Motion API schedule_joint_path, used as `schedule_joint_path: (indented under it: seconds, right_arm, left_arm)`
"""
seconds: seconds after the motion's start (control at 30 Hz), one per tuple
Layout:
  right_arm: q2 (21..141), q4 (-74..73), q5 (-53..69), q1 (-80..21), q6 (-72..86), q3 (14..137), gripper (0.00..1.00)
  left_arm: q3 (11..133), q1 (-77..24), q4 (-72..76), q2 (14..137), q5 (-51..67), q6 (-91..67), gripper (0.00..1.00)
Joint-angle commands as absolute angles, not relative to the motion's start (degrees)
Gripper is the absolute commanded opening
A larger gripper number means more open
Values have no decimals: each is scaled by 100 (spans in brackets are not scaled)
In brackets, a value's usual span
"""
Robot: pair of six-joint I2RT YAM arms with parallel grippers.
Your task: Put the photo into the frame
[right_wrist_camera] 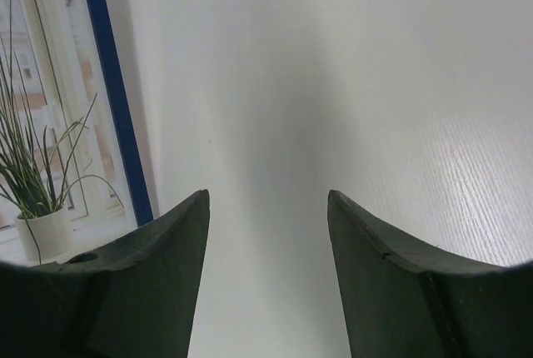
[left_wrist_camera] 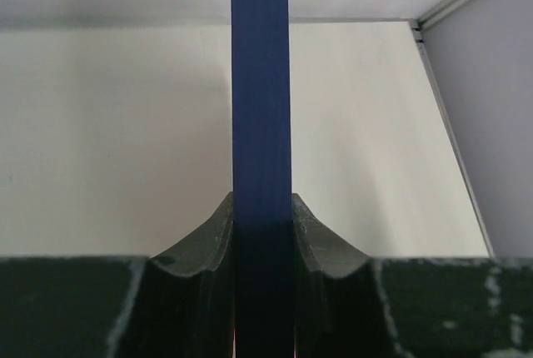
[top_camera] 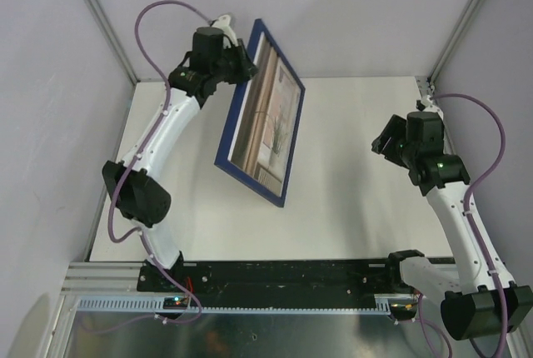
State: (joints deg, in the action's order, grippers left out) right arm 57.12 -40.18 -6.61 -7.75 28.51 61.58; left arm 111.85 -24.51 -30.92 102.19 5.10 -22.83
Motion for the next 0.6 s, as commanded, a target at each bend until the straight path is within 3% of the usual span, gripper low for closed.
schedule_joint_path:
  seconds: [0.0, 0.17, 0.57]
  right_arm:
    - [5762, -3710, -494, -762, 2869, 6014, 62]
    - [5863, -3535, -332, -765, 2851, 5814, 62]
    - [6212, -2307, 816, -739, 2811, 4846, 67]
  left_arm:
    - [10923, -1946, -2254, 10176, 1609, -3217, 0]
    - [9988, -1413, -1724, 10202, 2228, -3538, 0]
    - [6957, -799, 1519, 10379, 3515, -4726, 0]
